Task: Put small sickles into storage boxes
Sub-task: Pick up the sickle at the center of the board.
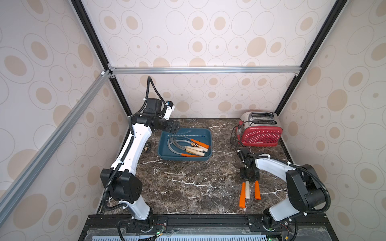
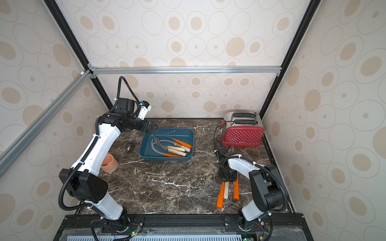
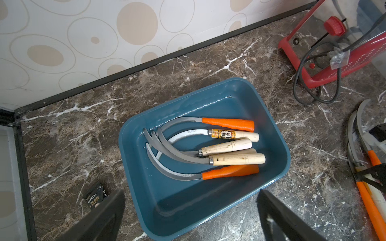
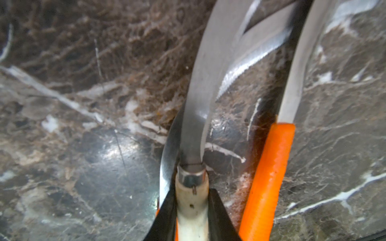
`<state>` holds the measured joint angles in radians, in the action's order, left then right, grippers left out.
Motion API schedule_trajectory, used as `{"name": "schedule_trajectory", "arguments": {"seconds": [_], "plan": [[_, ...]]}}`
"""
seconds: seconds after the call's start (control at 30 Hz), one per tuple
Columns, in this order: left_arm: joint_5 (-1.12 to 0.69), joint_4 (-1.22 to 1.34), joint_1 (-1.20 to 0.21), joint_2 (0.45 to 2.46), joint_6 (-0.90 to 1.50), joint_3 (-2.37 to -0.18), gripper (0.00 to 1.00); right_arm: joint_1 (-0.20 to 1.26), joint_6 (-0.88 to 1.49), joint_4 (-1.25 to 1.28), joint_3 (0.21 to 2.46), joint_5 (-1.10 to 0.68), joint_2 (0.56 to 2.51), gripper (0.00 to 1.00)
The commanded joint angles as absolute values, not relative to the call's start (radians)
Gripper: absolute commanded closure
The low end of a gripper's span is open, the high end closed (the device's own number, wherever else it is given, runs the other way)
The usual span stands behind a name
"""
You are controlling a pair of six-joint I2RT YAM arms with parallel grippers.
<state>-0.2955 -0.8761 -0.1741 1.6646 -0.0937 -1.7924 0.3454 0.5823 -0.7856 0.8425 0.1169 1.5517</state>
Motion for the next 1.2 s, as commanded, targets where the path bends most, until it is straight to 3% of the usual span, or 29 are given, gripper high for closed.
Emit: {"name": "schedule_trajectory", "arguments": {"seconds": [0.0, 0.57, 1.17], "plan": [[-0.289, -0.876, -0.177, 1.639, -0.108, -1.813, 0.01, 0.346, 0.596, -0.664, 0.805, 0.078, 1.561, 0.73], [-0.315, -0.866, -0.177, 1.643, -0.096, -1.827, 0.01, 0.347, 0.666, -0.646, 0.7, 0.079, 1.495, 0.72], [-0.322, -0.862, -0.178, 1.605, -0.076, -1.816, 0.01, 0.348, 0.607, -0.667, 0.765, 0.131, 1.476, 0.89]]}}
